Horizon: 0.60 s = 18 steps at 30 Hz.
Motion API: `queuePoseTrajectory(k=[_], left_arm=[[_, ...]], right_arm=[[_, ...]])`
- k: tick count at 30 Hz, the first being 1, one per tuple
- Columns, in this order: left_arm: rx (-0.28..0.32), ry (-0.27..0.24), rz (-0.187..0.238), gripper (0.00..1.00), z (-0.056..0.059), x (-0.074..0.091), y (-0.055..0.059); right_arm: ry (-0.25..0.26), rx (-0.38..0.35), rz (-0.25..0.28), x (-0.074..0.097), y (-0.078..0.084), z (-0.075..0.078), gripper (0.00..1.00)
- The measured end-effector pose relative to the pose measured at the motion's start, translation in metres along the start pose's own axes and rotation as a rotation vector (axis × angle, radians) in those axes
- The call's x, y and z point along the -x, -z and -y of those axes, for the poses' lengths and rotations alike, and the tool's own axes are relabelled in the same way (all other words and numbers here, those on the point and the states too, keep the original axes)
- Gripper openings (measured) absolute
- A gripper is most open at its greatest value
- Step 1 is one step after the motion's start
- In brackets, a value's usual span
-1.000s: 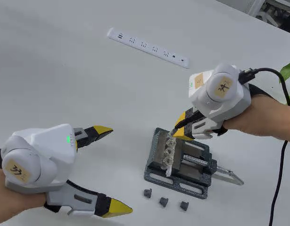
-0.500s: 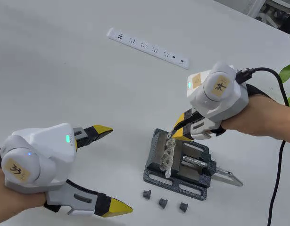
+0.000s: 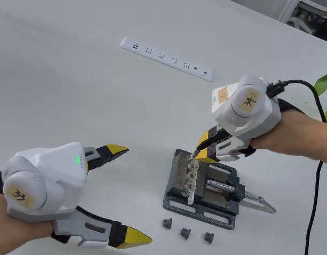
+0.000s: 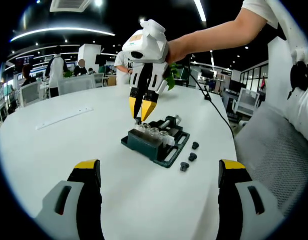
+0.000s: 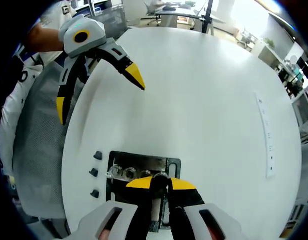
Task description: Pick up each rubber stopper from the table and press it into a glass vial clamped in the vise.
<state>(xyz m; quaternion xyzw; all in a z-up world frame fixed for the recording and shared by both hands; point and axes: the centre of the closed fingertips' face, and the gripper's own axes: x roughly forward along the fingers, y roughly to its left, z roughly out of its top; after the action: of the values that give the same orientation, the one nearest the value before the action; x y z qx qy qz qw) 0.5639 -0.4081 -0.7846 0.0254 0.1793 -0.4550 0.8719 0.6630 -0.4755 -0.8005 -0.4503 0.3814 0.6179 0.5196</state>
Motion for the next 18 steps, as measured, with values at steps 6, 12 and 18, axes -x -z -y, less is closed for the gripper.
queuePoseTrajectory(k=[6, 12, 18], left_arm=[[0.002, -0.001, 0.0, 0.98, 0.0, -0.001, 0.0], [0.005, -0.003, -0.001, 0.98, -0.001, 0.0, 0.001], [0.005, -0.004, -0.001, 0.98, -0.001, 0.001, 0.001]], right_arm=[[0.001, -0.009, 0.01, 0.0, 0.0, 0.001, 0.07], [0.005, -0.015, 0.04, 0.006, -0.007, 0.0, 0.11], [0.025, -0.008, 0.04, 0.013, -0.004, 0.003, 0.04]])
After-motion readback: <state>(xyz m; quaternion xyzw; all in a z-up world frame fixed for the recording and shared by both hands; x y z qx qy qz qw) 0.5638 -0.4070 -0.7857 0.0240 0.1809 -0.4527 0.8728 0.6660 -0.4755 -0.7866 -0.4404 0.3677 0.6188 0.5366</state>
